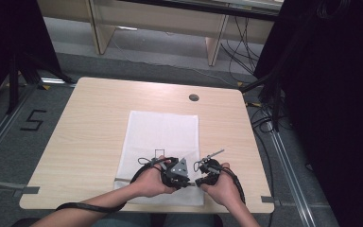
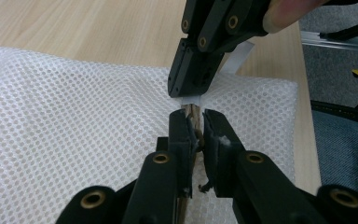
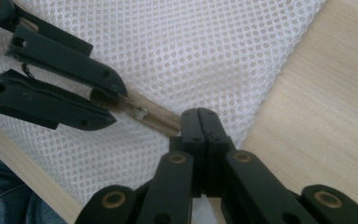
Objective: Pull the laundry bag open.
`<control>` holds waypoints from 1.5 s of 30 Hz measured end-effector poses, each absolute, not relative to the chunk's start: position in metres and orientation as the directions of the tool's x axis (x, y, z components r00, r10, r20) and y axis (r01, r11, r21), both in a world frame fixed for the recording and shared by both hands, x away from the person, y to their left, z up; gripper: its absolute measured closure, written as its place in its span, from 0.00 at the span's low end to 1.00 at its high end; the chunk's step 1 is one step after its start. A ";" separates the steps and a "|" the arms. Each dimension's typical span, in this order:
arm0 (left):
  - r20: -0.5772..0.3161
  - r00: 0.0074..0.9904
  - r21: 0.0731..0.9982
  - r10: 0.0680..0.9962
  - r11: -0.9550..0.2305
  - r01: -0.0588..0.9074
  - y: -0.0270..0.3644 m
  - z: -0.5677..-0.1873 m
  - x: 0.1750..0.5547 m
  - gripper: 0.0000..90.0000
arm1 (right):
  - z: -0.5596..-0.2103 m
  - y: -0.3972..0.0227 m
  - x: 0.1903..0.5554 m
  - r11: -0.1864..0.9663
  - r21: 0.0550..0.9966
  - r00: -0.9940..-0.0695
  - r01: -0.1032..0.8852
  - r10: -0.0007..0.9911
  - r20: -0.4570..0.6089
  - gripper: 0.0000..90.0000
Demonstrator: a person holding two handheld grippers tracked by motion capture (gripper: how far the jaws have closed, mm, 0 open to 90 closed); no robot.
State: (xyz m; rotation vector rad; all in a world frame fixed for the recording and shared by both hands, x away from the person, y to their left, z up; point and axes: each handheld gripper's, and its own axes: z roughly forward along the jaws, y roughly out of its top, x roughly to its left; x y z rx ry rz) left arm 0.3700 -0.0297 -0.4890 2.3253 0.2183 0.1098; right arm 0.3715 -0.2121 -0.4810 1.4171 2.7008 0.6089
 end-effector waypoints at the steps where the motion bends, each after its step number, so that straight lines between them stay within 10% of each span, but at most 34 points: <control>1: -0.005 0.980 0.725 0.199 -0.674 0.141 -0.030 -0.489 0.369 0.91 | -0.481 -0.212 0.371 0.509 0.353 -0.583 0.785 0.799 0.145 1.00; 45: 0.010 0.980 0.721 0.200 -0.680 0.131 -0.016 -0.480 0.367 0.91 | -0.481 -0.212 0.371 0.494 0.353 -0.571 0.794 0.805 0.158 1.00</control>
